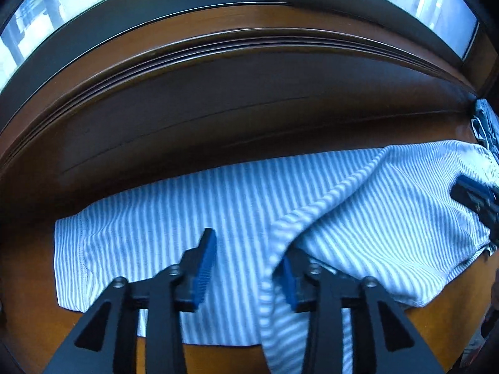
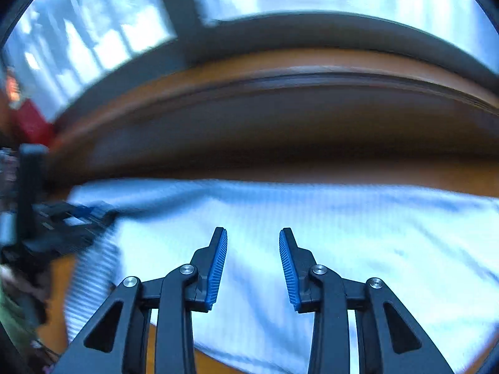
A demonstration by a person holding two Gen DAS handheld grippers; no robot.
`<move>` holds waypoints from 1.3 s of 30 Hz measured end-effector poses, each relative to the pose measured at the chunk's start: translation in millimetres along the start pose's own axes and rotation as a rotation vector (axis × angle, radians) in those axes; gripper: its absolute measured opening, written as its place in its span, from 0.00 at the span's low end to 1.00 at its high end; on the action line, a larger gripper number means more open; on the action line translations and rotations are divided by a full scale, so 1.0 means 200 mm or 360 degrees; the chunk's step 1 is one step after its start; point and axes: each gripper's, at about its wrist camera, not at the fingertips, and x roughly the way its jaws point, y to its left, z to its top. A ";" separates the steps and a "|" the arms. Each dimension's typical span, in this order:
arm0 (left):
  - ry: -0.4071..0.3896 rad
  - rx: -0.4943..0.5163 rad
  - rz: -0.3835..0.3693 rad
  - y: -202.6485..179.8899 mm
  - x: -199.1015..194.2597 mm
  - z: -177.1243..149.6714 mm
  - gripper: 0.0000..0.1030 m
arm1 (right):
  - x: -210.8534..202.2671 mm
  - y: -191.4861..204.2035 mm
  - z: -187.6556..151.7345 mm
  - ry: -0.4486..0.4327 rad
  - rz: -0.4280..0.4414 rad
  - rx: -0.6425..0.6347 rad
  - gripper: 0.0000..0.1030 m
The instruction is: Fold clothes
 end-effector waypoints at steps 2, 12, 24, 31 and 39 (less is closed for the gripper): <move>0.0001 -0.0026 -0.0008 0.02 0.00 -0.01 0.45 | -0.04 -0.03 -0.08 0.0009 -0.0124 0.0024 0.34; 0.0077 -0.0100 0.0024 -0.07 -0.09 -0.15 0.46 | -0.20 -0.50 -0.41 0.0048 -0.0590 0.0457 0.34; 0.0064 -0.0364 0.0014 -0.13 -0.33 -0.46 0.46 | -0.22 -0.55 -0.47 0.0075 -0.0472 0.0205 0.38; -0.0042 -0.0358 -0.0033 -0.13 -0.56 -0.57 0.47 | -0.27 -0.62 -0.51 0.0030 -0.0360 0.0262 0.39; 0.0026 -0.0278 -0.0107 0.04 -0.47 -0.28 0.47 | -0.33 -0.36 -0.51 -0.0010 -0.0159 0.0196 0.39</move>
